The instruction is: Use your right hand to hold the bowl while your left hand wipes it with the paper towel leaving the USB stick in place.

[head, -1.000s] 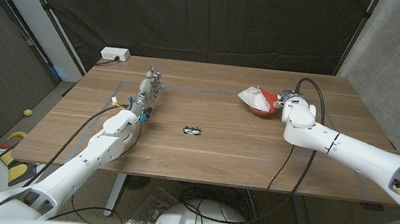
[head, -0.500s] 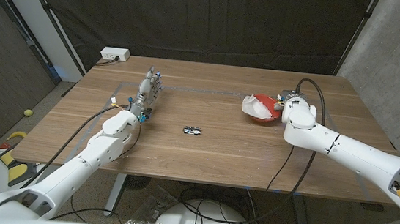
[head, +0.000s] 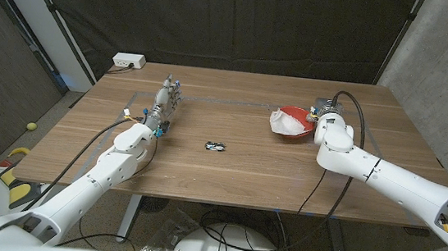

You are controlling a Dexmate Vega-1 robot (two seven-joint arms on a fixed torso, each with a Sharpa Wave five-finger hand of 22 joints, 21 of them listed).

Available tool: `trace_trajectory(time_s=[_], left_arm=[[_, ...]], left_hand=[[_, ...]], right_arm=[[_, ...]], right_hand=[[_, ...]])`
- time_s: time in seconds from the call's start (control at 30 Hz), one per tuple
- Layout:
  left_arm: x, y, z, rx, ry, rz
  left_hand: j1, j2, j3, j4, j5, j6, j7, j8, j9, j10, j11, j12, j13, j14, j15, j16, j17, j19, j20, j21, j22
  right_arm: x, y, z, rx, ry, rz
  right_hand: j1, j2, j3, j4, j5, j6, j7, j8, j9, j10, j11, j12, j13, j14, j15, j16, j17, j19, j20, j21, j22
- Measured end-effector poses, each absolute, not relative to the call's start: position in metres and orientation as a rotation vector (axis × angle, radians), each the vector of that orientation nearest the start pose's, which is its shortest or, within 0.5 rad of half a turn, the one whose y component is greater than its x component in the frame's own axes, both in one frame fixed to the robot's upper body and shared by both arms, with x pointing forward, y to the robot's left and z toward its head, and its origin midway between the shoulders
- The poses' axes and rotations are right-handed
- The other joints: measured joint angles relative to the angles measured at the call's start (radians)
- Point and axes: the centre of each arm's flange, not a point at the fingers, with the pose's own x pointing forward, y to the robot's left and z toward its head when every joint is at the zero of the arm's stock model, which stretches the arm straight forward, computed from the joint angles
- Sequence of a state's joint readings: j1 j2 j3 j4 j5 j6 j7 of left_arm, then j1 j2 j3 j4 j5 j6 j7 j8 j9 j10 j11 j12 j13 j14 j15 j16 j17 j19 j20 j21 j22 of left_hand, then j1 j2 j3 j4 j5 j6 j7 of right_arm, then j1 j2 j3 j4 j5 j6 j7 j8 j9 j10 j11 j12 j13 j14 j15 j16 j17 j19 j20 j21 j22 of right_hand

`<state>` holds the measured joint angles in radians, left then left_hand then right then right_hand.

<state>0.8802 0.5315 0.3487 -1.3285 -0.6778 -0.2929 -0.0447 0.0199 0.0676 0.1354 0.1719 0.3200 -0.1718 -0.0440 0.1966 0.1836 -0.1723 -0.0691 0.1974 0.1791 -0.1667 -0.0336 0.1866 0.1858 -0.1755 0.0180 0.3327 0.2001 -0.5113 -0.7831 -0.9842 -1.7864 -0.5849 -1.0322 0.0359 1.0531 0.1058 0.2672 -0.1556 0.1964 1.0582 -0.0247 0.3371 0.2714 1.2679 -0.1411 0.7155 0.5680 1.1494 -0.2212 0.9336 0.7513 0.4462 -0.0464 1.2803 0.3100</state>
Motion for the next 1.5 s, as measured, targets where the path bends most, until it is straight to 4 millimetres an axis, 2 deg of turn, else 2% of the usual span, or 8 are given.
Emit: trace_trajectory(time_s=[0.23, 0.4, 0.5, 0.87, 1.0, 1.23, 1.4, 1.5], left_arm=[[0.645, 0.298, -0.031, -0.018, -0.604, -0.215], [0.644, 0.295, -0.024, 0.050, -0.616, -0.206], [0.643, 0.293, -0.019, 0.092, -0.627, -0.197], [0.635, 0.279, 0.006, 0.331, -0.666, -0.096], [0.630, 0.271, 0.017, 0.438, -0.692, -0.025], [0.623, 0.260, 0.032, 0.576, -0.740, 0.056], [0.618, 0.250, 0.042, 0.680, -0.766, 0.086], [0.617, 0.246, 0.046, 0.725, -0.773, 0.093]], left_hand=[[0.139, 0.047, 0.038, -0.077, 0.000, -0.001, -0.032, 0.019, 0.000, 0.000, -0.005, 0.015, 0.000, 0.000, 0.000, 0.027, -0.005, 0.000, 0.000, 0.028, -0.005], [0.261, 0.035, 0.064, -0.147, -0.016, -0.003, -0.040, 0.047, 0.000, 0.002, -0.019, 0.036, 0.001, 0.011, 0.006, 0.046, -0.004, 0.042, -0.001, 0.066, -0.003], [0.321, 0.025, 0.072, -0.184, -0.032, -0.002, -0.041, 0.067, 0.004, 0.035, -0.024, 0.049, 0.005, 0.121, 0.015, 0.065, 0.002, 0.109, 0.000, 0.095, 0.003], [0.557, -0.028, 0.095, -0.319, -0.058, 0.331, -0.012, 0.166, 0.005, 0.462, -0.052, 0.083, 0.014, 0.575, -0.009, 0.185, 0.035, 0.427, -0.018, 0.255, 0.017], [0.622, -0.053, 0.101, -0.335, -0.058, 0.390, -0.026, 0.181, 0.005, 0.539, -0.064, 0.092, 0.018, 0.635, -0.013, 0.195, 0.040, 0.472, -0.018, 0.287, 0.025], [0.690, -0.100, 0.102, -0.353, -0.058, 0.397, -0.033, 0.181, 0.005, 0.558, -0.070, 0.093, 0.019, 0.651, -0.014, 0.195, 0.040, 0.492, -0.006, 0.305, 0.030], [0.721, -0.141, 0.082, -0.341, -0.053, 0.353, -0.004, 0.152, 0.005, 0.529, -0.031, 0.073, 0.026, 0.650, -0.015, 0.195, 0.049, 0.487, 0.010, 0.315, 0.035], [0.727, -0.165, 0.068, -0.333, -0.042, 0.298, 0.000, 0.121, 0.009, 0.482, -0.017, 0.050, 0.032, 0.600, -0.013, 0.177, 0.060, 0.470, 0.025, 0.318, 0.040]], right_arm=[[0.613, -0.247, 0.021, -1.490, -0.193, -0.494], [0.608, -0.237, 0.023, -1.494, -0.248, -0.531], [0.606, -0.233, 0.024, -1.494, -0.267, -0.547], [0.599, -0.216, 0.030, -1.457, -0.315, -0.591], [0.597, -0.212, 0.032, -1.426, -0.320, -0.604], [0.593, -0.203, 0.036, -1.376, -0.323, -0.609], [0.589, -0.193, 0.039, -1.357, -0.347, -0.625], [0.587, -0.188, 0.040, -1.351, -0.363, -0.631]], right_hand=[[0.024, 0.000, 0.000, 0.000, 0.001, 0.008, 0.001, 0.002, 0.010, 0.006, -0.002, 0.008, 0.015, 0.007, -0.001, 0.017, 0.044, 0.020, 0.001, 0.024, -0.021], [0.033, -0.001, -0.001, 0.001, 0.008, 0.015, 0.004, 0.002, 0.010, 0.017, -0.003, 0.016, 0.015, 0.018, -0.001, 0.031, 0.072, 0.036, 0.000, 0.035, -0.039], [0.038, -0.007, -0.001, 0.001, 0.008, 0.020, 0.005, 0.002, 0.010, 0.025, -0.004, 0.016, 0.012, 0.023, -0.002, 0.040, 0.098, 0.048, -0.002, 0.041, -0.055], [0.058, -0.019, -0.001, 0.001, 0.009, 0.037, 0.016, -0.026, 0.007, 0.045, -0.003, 0.022, 0.005, 0.043, -0.004, 0.065, 0.192, 0.093, -0.004, 0.056, -0.109], [0.063, -0.024, -0.001, 0.001, 0.009, 0.038, 0.016, -0.031, 0.009, 0.049, 0.001, 0.022, 0.004, 0.045, -0.002, 0.065, 0.214, 0.102, -0.005, 0.056, -0.120], [0.063, -0.024, 0.004, 0.000, 0.009, 0.041, 0.020, -0.042, 0.017, 0.052, 0.002, 0.022, 0.005, 0.051, -0.002, 0.065, 0.247, 0.102, -0.005, 0.056, -0.129], [0.068, -0.029, 0.005, 0.001, 0.009, 0.043, 0.022, -0.049, 0.024, 0.052, 0.002, 0.022, 0.009, 0.052, -0.002, 0.065, 0.257, 0.105, -0.002, 0.062, -0.129], [0.068, -0.029, 0.005, 0.001, 0.009, 0.043, 0.022, -0.052, 0.024, 0.052, 0.002, 0.022, 0.009, 0.052, -0.002, 0.061, 0.264, 0.105, -0.002, 0.062, -0.129]])
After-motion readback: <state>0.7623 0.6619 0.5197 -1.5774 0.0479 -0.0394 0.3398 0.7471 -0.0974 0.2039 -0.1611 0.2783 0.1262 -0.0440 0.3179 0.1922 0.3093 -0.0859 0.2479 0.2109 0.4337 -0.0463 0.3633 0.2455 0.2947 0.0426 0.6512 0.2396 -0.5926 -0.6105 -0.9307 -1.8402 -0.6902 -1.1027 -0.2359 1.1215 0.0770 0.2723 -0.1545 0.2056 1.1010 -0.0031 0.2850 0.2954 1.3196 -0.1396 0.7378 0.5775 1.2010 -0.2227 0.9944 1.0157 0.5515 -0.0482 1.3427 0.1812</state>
